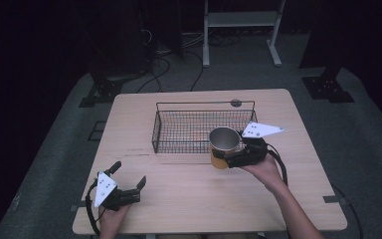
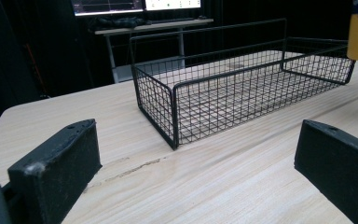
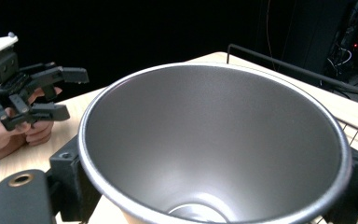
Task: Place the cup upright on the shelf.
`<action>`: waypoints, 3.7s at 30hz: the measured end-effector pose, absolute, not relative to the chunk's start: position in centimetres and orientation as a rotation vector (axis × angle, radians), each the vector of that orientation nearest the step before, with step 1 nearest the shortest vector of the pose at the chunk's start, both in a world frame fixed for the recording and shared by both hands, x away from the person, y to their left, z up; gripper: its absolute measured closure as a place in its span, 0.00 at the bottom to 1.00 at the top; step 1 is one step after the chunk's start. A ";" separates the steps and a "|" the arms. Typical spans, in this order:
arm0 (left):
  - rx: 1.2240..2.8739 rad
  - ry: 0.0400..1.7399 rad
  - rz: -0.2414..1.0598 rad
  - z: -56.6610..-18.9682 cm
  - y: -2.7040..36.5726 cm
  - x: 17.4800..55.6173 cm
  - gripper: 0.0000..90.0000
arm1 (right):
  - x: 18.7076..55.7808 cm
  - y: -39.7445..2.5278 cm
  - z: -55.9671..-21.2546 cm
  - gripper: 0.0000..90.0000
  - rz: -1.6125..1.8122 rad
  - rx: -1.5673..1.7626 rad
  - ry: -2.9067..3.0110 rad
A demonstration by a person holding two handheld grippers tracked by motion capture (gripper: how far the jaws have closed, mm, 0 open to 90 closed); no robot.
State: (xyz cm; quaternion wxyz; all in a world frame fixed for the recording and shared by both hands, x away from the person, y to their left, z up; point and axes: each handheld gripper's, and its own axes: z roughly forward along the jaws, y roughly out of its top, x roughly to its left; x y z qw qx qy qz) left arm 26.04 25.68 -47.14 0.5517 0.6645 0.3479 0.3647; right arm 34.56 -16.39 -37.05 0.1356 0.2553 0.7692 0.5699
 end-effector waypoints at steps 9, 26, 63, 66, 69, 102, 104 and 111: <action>1.573 0.823 0.863 -47.1 25.7 26.0 0.00 | 36.0 -16.3 -35.5 0.14 1.657 0.728 2.228; 1.571 0.826 0.859 -47.1 25.7 26.1 0.00 | 39.2 -16.0 -34.0 0.14 1.657 0.753 2.253; 1.561 0.831 0.847 -47.1 25.9 26.1 0.00 | 46.1 -16.1 -33.1 0.14 1.618 0.787 2.264; 1.561 0.830 0.847 -47.1 25.9 26.2 0.00 | 46.6 -15.9 -33.0 0.14 1.616 0.774 2.265; 1.561 0.830 0.847 -47.1 25.9 26.1 0.00 | 47.2 -15.5 -33.1 0.14 1.607 0.763 2.279; 1.557 0.830 0.842 -47.1 26.0 26.1 0.00 | 52.1 -13.5 -41.0 0.14 1.510 0.810 2.433; 1.556 0.830 0.841 -47.1 26.0 26.1 0.00 | 52.1 -13.5 -41.3 0.14 1.492 0.814 2.441; 1.556 0.830 0.841 -47.1 26.0 26.1 0.00 | 52.1 -13.2 -41.9 0.13 1.435 0.794 2.451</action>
